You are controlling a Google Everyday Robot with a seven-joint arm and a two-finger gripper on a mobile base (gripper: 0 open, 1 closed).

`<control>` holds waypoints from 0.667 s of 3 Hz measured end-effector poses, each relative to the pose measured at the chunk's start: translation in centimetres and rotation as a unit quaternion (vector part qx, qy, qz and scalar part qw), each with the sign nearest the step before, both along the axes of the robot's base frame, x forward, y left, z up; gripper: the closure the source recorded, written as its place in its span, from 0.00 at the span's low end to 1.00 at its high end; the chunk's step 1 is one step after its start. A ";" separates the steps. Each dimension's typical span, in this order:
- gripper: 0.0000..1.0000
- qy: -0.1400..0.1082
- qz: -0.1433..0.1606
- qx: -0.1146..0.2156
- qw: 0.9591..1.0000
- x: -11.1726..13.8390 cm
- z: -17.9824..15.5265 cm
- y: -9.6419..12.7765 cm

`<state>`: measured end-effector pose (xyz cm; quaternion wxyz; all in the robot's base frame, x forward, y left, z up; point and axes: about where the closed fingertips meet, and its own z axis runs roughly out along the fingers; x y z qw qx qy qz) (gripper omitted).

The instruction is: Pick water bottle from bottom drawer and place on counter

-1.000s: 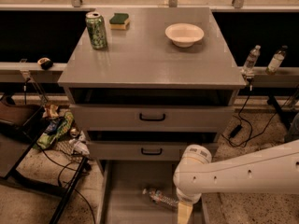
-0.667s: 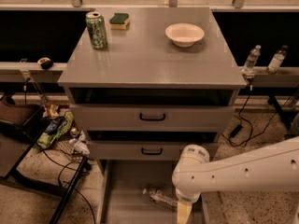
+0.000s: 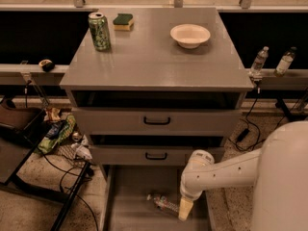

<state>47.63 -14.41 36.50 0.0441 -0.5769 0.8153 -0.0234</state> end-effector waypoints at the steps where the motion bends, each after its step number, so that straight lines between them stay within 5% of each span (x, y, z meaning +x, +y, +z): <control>1: 0.00 0.008 -0.003 0.037 0.999 2.8 -5.3 1.0; 2: 0.00 0.014 -0.007 0.069 0.997 4.3 -9.9 1.9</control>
Offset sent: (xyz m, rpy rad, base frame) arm 0.0674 0.0269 -0.1571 0.2258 0.0357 -0.0238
